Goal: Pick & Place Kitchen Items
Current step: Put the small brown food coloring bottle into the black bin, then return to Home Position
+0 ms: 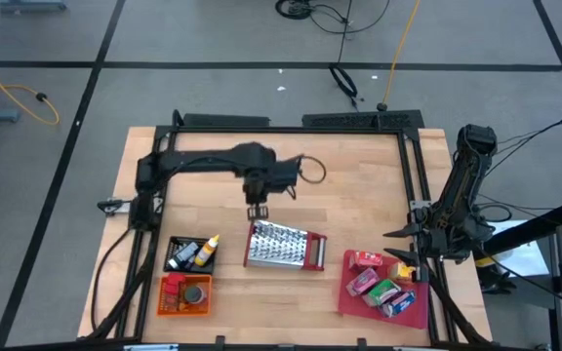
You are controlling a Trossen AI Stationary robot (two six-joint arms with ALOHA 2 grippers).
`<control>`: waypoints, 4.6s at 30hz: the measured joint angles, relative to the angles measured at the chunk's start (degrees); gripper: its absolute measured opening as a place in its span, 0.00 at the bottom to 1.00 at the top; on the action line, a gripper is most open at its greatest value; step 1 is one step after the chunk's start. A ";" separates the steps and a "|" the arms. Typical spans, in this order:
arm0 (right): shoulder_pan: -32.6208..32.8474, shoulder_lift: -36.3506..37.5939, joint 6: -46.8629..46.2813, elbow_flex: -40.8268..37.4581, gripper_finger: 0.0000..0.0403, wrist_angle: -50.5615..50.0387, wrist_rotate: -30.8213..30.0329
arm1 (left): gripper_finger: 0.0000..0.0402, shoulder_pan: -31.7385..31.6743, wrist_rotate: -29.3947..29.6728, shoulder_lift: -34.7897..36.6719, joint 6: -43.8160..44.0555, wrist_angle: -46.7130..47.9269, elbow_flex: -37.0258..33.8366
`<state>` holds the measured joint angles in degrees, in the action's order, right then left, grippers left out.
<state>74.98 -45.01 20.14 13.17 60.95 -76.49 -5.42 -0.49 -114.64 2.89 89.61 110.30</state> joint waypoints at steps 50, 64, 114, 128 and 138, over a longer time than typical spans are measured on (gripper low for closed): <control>0.00 0.00 -1.42 0.00 0.40 -0.85 0.02 | 0.17 40.05 -2.67 34.13 68.75 -25.81 -57.48; 0.00 0.00 -1.37 0.00 0.40 -1.12 0.00 | 0.51 39.94 -2.86 34.11 70.76 -25.45 -57.48; -18.86 34.18 28.62 -12.17 0.25 3.79 10.84 | 0.54 13.29 27.64 101.21 3.68 -101.50 -109.68; -48.52 34.46 1.14 -11.99 0.14 -28.92 39.17 | 0.54 -5.13 16.32 101.16 7.24 -108.72 -109.63; -68.81 32.65 -16.96 -10.97 0.09 -42.36 66.58 | 0.54 -7.80 17.16 101.14 12.49 -101.36 -109.59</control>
<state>6.17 -12.36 3.17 2.20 18.59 -9.90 -13.21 16.67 -13.50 15.38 -11.75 0.71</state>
